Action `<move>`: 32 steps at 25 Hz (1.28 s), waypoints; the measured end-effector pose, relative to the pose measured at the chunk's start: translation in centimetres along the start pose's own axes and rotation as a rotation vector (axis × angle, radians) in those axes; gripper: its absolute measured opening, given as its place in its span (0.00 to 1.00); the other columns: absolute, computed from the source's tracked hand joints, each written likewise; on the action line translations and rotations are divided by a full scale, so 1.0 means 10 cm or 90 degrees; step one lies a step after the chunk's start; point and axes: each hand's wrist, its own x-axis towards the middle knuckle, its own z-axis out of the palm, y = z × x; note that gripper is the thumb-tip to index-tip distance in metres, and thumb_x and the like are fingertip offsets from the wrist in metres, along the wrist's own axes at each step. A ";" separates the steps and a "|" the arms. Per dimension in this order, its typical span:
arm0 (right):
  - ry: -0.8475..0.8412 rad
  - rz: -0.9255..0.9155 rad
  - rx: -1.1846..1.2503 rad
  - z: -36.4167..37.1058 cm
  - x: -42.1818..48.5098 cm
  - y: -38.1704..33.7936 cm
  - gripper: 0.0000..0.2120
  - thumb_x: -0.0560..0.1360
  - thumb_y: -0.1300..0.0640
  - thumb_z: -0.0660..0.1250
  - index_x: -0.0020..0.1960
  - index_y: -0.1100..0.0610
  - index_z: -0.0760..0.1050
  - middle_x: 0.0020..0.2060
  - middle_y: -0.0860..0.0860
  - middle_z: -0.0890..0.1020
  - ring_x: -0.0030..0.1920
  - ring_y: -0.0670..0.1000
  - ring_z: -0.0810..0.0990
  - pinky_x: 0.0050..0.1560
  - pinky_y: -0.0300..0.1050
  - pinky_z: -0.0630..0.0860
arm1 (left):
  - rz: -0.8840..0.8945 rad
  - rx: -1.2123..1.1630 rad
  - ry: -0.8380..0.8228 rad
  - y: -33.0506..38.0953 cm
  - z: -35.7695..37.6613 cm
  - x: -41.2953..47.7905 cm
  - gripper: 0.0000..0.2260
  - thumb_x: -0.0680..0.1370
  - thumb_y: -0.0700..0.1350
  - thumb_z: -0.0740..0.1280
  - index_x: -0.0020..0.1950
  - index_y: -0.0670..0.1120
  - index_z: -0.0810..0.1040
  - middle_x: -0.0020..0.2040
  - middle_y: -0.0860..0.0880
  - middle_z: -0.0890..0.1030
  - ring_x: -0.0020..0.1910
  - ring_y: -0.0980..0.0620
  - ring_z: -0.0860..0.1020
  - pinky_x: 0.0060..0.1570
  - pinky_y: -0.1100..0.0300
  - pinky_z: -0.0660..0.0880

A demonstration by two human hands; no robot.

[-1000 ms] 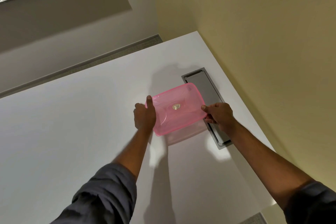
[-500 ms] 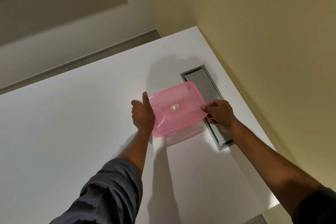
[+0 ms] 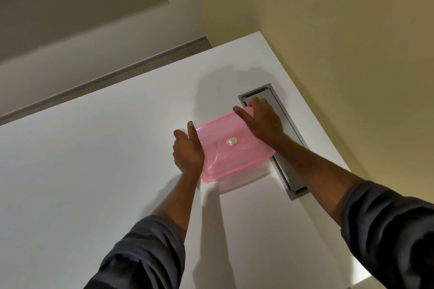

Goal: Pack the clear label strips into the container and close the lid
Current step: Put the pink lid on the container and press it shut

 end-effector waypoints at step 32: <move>0.060 -0.141 -0.035 -0.09 0.16 0.00 0.19 0.86 0.40 0.55 0.64 0.50 0.78 0.59 0.49 0.84 0.60 0.54 0.81 0.57 0.56 0.80 | 0.174 0.080 0.091 -0.08 -0.12 -0.03 0.22 0.88 0.58 0.53 0.69 0.45 0.77 0.68 0.45 0.81 0.68 0.39 0.78 0.59 0.46 0.77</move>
